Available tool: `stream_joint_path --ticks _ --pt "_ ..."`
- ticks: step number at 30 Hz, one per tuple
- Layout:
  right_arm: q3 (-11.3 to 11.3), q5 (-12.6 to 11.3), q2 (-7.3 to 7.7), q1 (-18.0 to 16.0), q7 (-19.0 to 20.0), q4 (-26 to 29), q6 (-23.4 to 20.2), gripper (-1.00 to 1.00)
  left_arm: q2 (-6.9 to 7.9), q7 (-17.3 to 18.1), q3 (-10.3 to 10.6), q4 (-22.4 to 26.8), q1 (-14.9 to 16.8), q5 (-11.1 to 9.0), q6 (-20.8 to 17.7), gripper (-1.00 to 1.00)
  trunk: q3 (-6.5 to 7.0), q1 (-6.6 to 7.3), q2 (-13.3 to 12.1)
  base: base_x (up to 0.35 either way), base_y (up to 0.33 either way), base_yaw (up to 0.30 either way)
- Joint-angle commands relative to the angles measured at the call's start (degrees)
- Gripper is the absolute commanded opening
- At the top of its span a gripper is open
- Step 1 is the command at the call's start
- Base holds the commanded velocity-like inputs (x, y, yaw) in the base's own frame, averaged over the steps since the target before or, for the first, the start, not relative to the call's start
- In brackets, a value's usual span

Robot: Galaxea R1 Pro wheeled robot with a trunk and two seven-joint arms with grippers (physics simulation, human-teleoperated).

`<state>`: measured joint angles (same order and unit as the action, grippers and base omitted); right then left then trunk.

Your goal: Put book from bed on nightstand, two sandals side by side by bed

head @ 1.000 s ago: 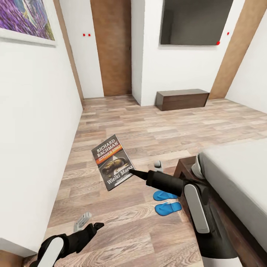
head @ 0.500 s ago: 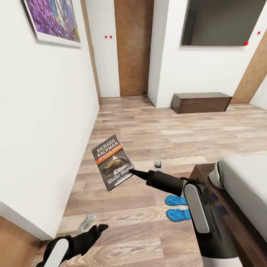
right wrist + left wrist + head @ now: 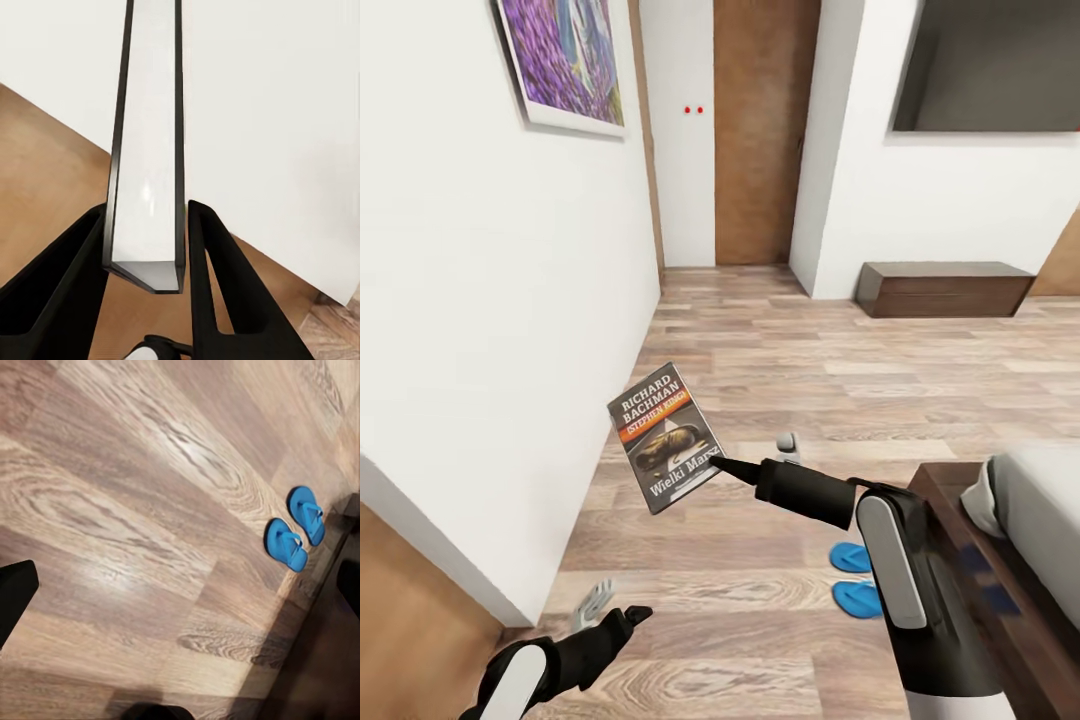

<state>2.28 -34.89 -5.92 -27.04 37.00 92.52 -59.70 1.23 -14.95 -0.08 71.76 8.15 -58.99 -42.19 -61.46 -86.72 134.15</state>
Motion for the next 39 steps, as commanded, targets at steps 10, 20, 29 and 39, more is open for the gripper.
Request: stream_joint_path --ticks 10,20,29,39 --pt "-0.1 0.1 0.55 0.0 0.4 0.0 -0.3 -1.0 0.02 -0.5 0.0 0.0 0.0 -0.5 -0.1 1.0 0.71 0.01 0.0 0.061 0.005 0.19" --pt "-0.4 0.0 0.65 0.1 0.4 0.0 -0.3 -1.0 0.09 -0.5 0.6 0.0 0.0 -0.4 -0.1 1.0 1.27 0.01 0.0 0.287 0.04 0.153" --pt "-0.7 0.0 0.65 0.1 0.4 0.0 -0.3 -1.0 0.09 -0.5 0.7 0.0 0.0 -0.4 -0.1 1.0 1.38 0.01 0.0 0.322 0.007 -0.013" --pt "-0.7 0.0 0.61 0.2 0.3 0.0 -0.3 -1.0 0.09 -0.5 0.7 0.0 0.0 -0.5 -0.1 1.0 1.4 0.01 0.0 0.222 0.0 -0.176"
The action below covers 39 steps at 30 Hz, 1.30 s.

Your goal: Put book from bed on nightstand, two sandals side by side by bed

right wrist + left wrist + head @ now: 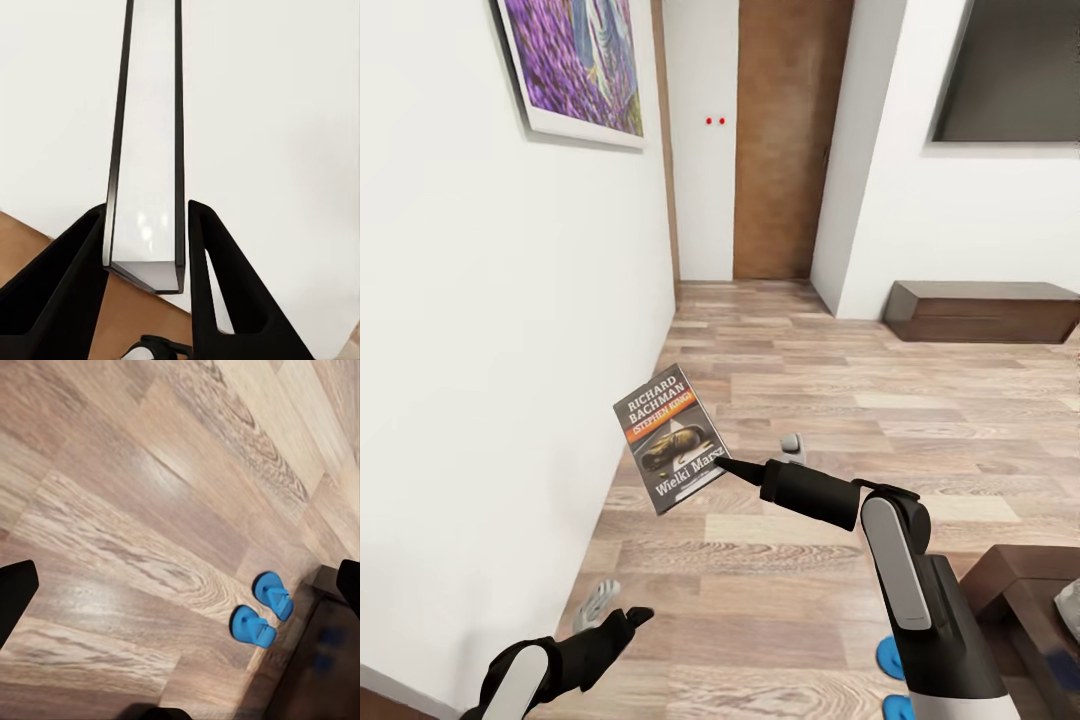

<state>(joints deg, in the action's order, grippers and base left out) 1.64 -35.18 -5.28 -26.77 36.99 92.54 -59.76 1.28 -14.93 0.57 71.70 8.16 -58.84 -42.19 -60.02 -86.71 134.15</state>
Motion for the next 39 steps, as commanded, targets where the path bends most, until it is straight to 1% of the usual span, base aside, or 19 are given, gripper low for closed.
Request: stream_joint_path --ticks 1,9,29,39 --pt "-0.1 0.3 -0.05 0.0 0.4 0.0 -0.2 -1.0 0.04 -0.5 0.1 0.1 0.0 -0.6 -0.1 1.0 -0.03 0.0 0.0 0.061 0.0 -0.054" --pt "-0.1 0.3 -0.08 0.0 0.3 0.0 -0.2 -1.0 0.04 -0.5 0.1 0.1 0.0 -0.6 -0.1 1.0 0.48 0.0 0.0 0.026 0.0 -0.048" --pt "0.4 0.3 -0.08 0.0 0.2 0.0 -0.2 -1.0 -0.04 -0.5 0.1 0.1 0.0 -0.6 -0.1 1.0 2.27 0.0 0.0 0.002 0.0 -0.068" --pt "0.5 0.3 -0.08 0.0 0.2 0.0 -0.2 -1.0 -0.05 -0.5 0.1 0.1 0.0 -0.6 -0.1 1.0 3.19 0.0 0.0 0.0 0.0 -0.018"
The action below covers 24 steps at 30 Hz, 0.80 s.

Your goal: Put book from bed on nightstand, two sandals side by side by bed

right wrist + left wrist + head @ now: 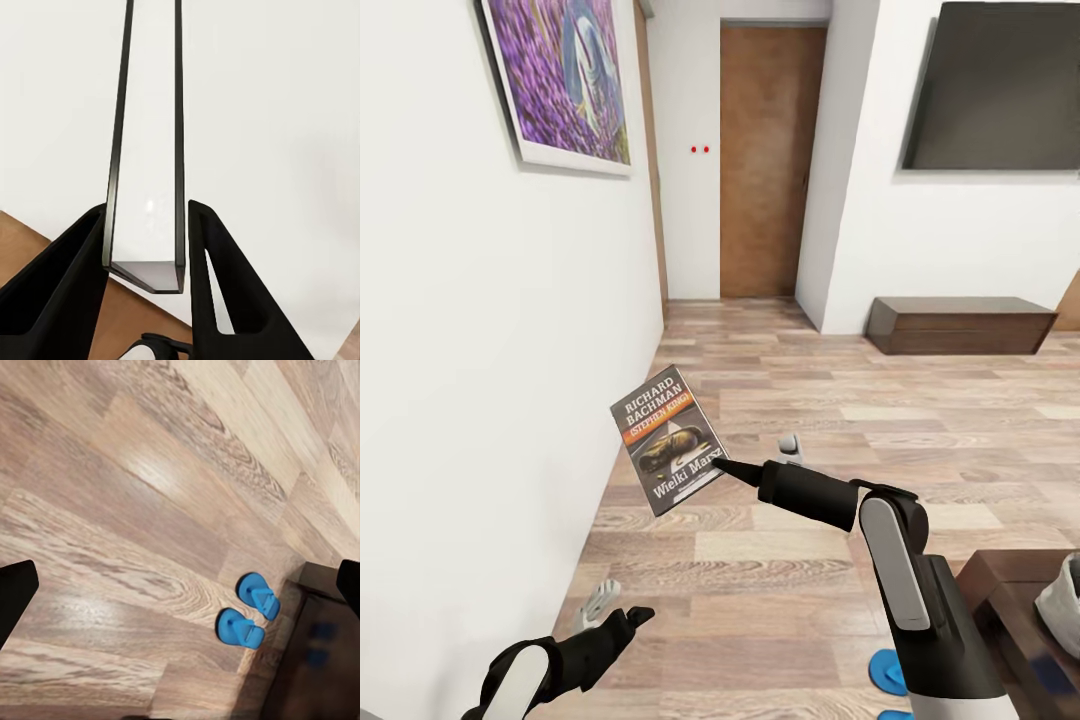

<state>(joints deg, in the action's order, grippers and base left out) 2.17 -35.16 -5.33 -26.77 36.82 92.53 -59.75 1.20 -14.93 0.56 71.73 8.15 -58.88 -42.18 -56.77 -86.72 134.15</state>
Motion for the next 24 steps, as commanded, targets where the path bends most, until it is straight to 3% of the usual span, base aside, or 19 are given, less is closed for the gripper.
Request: stream_joint_path --ticks 1,24 --pt "-0.1 0.3 -0.03 0.0 0.4 0.0 -0.2 -1.0 0.03 -0.5 0.1 0.1 0.0 -0.6 -0.1 1.0 0.04 0.01 0.0 0.0 0.0 -0.004" --pt "-0.1 0.3 -0.03 0.0 0.4 0.0 -0.2 -1.0 0.08 -0.5 0.0 0.0 0.0 -0.5 -0.1 1.0 2.18 0.01 0.0 0.0 0.0 -0.001"
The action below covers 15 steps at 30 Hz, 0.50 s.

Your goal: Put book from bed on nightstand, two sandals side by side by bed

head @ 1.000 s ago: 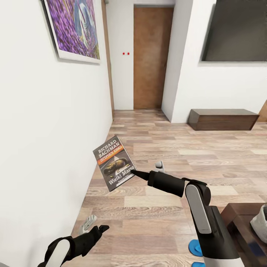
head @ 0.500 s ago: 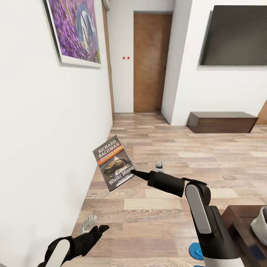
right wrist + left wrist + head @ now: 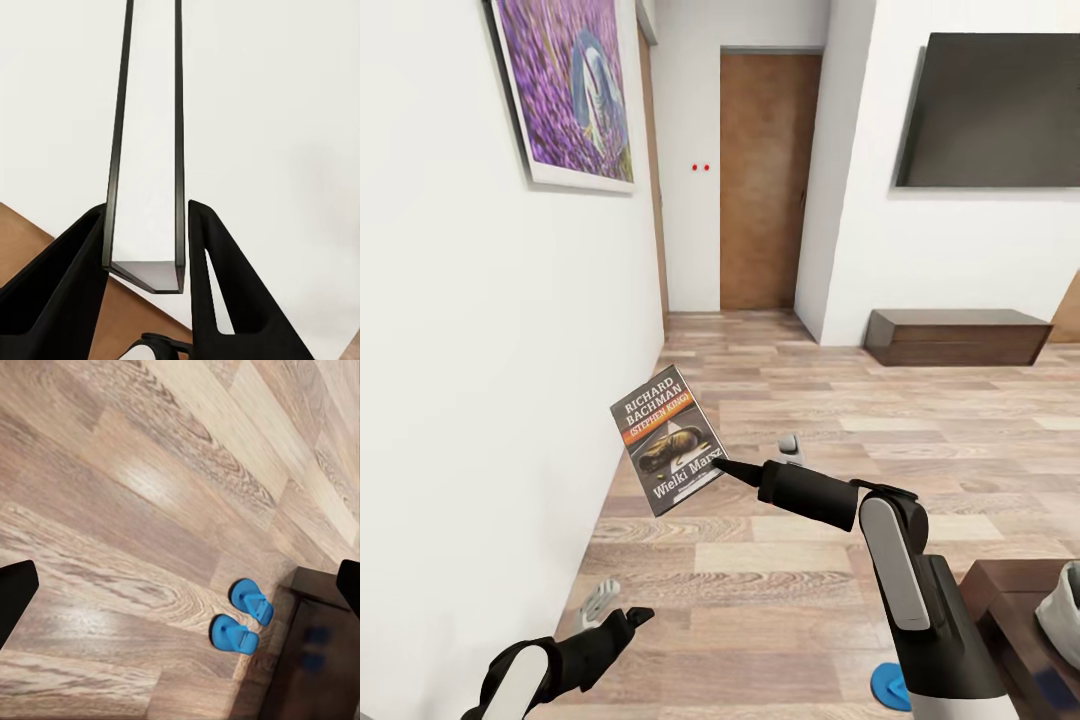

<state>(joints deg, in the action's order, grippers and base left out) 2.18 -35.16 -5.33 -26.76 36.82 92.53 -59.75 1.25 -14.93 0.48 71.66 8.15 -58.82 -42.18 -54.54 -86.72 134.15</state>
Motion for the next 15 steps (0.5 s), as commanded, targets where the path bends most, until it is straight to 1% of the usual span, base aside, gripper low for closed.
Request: stream_joint_path --ticks 1,15 --pt "-0.1 0.3 -0.03 0.0 0.4 0.0 -0.3 -1.0 0.03 -0.5 0.0 0.1 0.0 -0.6 -0.1 1.0 0.04 0.01 0.0 0.0 0.0 0.0" --pt "-0.1 0.3 -0.03 0.0 0.4 0.0 -0.3 -1.0 0.06 -0.5 0.0 0.1 0.0 -0.6 -0.1 1.0 1.34 0.01 0.0 0.0 0.0 0.0"
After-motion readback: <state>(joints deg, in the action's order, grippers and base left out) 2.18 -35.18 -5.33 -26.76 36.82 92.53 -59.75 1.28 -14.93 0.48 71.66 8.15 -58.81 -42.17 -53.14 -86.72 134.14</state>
